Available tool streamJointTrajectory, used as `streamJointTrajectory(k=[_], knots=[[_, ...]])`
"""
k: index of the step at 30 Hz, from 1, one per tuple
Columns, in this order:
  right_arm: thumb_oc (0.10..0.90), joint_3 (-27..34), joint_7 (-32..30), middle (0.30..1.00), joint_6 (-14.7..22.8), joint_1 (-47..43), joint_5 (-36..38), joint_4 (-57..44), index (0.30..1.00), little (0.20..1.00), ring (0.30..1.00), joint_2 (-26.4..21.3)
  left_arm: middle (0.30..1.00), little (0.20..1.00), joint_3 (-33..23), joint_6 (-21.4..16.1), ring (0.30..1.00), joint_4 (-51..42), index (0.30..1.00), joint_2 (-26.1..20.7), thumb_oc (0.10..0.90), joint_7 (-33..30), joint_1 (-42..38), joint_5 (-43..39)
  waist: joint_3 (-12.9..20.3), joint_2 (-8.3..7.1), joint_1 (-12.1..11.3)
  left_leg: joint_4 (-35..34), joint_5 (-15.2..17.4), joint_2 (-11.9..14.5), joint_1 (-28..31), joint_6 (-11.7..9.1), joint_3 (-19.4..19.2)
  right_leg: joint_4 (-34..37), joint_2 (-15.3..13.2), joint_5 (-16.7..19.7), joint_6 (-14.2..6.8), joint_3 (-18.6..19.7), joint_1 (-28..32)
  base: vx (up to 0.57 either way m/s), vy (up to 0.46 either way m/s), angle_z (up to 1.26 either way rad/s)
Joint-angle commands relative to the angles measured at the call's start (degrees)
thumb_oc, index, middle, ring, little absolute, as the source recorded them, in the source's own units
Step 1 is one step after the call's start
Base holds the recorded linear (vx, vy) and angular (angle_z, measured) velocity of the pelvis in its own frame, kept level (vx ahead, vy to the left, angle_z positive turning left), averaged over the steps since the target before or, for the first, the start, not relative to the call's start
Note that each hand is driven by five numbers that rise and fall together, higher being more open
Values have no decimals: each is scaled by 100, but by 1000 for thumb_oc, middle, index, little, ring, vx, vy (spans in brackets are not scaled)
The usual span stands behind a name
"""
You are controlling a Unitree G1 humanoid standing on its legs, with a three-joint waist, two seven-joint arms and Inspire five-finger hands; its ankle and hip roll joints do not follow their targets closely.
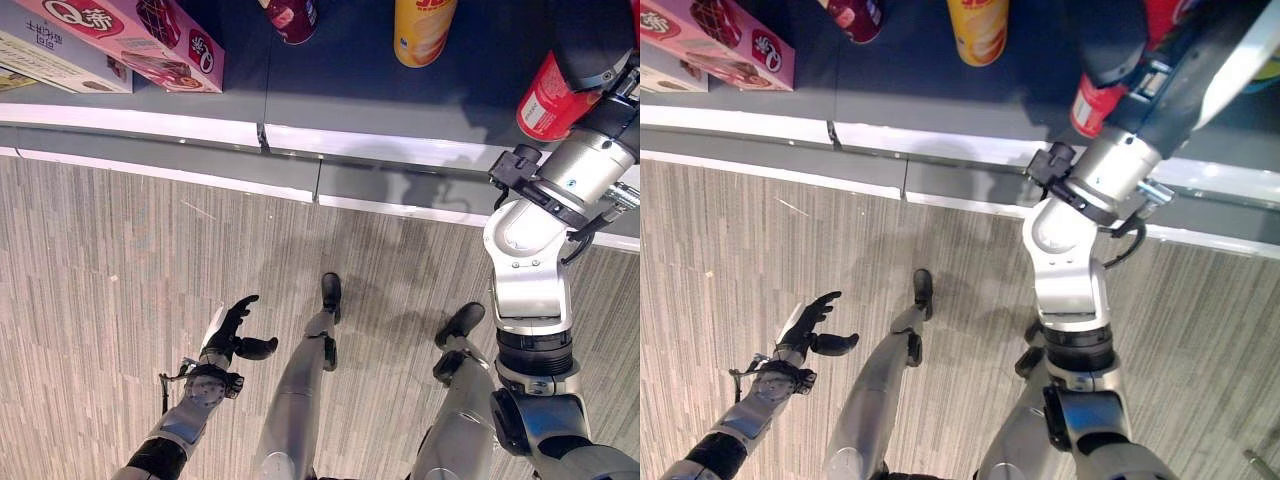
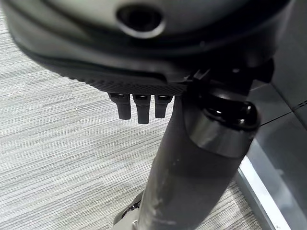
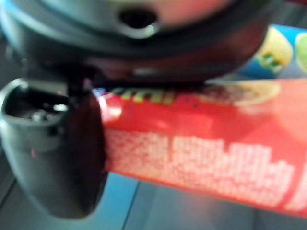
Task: Put the goods on the table back onto the shelves and tidy them up.
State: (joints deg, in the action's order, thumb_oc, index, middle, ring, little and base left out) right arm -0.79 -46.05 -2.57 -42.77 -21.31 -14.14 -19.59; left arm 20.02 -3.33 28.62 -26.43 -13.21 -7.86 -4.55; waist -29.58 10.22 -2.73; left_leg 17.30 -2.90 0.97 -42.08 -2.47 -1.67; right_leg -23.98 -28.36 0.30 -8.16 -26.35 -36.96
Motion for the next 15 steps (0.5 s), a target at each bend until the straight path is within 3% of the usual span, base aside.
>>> streamJointTrajectory(k=[1,10,15], knots=[[400,23,-222,300,460,-825,-358,-895,300,300,300,-390,900,900,-37,-241,900,-282,900,-505,800,-291,471,-165,-16,284,-47,-189,1015,292,600,-180,-29,-546,-365,-201,-579,365,-97,0,0,0],[400,46,-265,300,460,-1028,-279,-508,300,300,300,-568,900,900,-44,-299,900,-372,900,-556,800,-233,489,-217,7,351,-168,-251,937,266,481,-199,12,-450,-398,-207,-585,291,-114,27,-5,-2],[400,155,-333,300,432,-1128,-365,-329,300,300,300,-698,900,900,-5,-351,900,-406,900,-564,800,-171,480,-206,74,469,-228,-305,896,199,457,-214,81,-488,-432,-302,-572,288,-97,47,-31,2]])
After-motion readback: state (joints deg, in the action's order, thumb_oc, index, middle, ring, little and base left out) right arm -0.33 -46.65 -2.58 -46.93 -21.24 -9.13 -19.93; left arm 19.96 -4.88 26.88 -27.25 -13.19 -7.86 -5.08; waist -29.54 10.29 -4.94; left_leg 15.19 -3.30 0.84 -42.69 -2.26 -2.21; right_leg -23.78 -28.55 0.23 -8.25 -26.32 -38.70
